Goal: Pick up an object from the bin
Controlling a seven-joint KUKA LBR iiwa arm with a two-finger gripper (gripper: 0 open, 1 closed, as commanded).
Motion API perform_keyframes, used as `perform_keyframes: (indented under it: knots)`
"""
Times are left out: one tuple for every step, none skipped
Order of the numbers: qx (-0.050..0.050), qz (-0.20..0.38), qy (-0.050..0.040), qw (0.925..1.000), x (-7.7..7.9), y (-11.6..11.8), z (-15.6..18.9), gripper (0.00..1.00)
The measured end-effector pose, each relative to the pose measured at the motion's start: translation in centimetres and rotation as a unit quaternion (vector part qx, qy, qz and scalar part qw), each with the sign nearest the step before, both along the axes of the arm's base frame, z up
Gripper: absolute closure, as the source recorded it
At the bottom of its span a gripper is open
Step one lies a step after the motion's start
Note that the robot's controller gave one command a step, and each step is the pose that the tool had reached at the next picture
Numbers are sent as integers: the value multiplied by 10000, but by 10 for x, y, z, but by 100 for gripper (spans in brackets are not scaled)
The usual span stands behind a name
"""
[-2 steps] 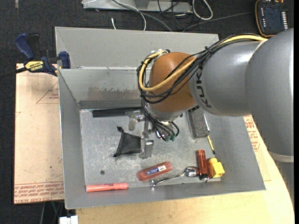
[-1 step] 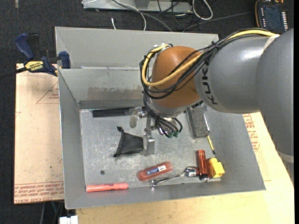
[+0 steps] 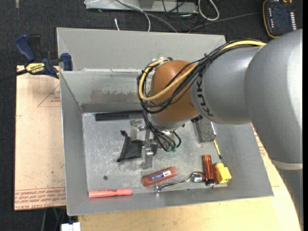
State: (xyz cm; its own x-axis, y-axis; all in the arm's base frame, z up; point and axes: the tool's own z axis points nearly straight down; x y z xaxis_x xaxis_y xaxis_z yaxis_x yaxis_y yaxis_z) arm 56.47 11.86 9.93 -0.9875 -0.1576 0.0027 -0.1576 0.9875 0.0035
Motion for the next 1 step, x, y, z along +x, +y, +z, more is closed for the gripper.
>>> perform_keyframes:
  knots:
    - [12,250,-73,9997,6,-5,-29,0]
